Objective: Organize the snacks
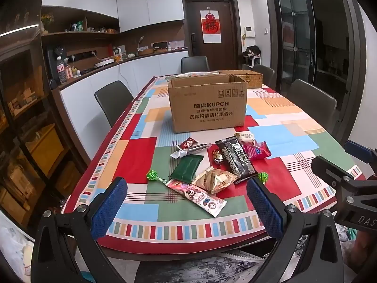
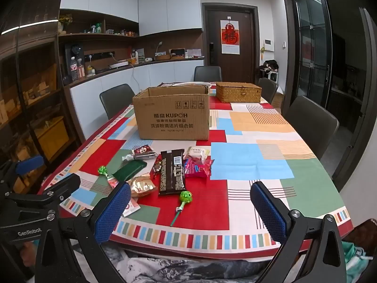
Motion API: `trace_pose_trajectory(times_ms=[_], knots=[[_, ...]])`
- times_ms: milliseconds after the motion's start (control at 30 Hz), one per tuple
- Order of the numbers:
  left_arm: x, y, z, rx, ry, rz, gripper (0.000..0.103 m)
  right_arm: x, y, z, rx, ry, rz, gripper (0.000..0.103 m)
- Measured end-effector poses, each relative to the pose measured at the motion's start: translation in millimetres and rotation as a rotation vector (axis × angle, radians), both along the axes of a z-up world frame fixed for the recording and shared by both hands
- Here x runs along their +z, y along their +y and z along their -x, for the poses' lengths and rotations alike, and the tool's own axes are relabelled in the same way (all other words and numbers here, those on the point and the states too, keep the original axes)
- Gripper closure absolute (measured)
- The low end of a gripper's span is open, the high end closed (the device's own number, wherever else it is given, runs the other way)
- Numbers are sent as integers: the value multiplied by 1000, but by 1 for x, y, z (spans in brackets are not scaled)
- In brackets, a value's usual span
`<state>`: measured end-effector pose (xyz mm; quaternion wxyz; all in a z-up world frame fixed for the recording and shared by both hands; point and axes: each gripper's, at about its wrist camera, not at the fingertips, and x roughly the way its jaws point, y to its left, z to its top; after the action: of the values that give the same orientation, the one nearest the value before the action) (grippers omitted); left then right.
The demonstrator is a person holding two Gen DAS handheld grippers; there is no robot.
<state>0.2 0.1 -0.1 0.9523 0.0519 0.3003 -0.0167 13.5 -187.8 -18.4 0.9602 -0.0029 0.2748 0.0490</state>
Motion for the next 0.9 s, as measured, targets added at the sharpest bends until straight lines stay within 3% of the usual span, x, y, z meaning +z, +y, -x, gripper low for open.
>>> trace_pose_trajectory(times_ms=[900], knots=[[-2, 0, -1, 4, 3, -3, 0, 0, 0, -1, 0, -1, -9, 1]])
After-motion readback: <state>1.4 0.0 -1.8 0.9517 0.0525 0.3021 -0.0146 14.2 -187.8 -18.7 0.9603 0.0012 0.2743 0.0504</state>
